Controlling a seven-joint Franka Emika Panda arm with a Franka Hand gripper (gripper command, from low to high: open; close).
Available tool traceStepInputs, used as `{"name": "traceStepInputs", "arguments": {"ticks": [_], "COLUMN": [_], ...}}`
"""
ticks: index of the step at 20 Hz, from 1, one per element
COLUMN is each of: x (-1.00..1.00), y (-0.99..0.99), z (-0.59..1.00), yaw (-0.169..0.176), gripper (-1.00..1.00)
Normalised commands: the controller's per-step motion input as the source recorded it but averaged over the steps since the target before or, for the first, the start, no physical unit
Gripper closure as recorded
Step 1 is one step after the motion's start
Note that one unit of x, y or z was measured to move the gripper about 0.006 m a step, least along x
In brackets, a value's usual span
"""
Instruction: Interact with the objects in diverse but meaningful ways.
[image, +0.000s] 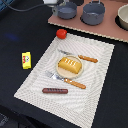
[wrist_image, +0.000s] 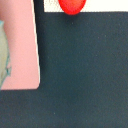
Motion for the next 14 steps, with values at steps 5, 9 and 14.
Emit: {"name": "traceStepInputs", "arguments": {"ticks": [5,9,14], "x": [0.29,0.21,0.13], "y": [0.00,0.00,-0.02], "z": [-0.32,-0.32,-0.35], "yaw": [0.000,0.000,0.000], "gripper": [-1.00,-1.00,-1.00]}}
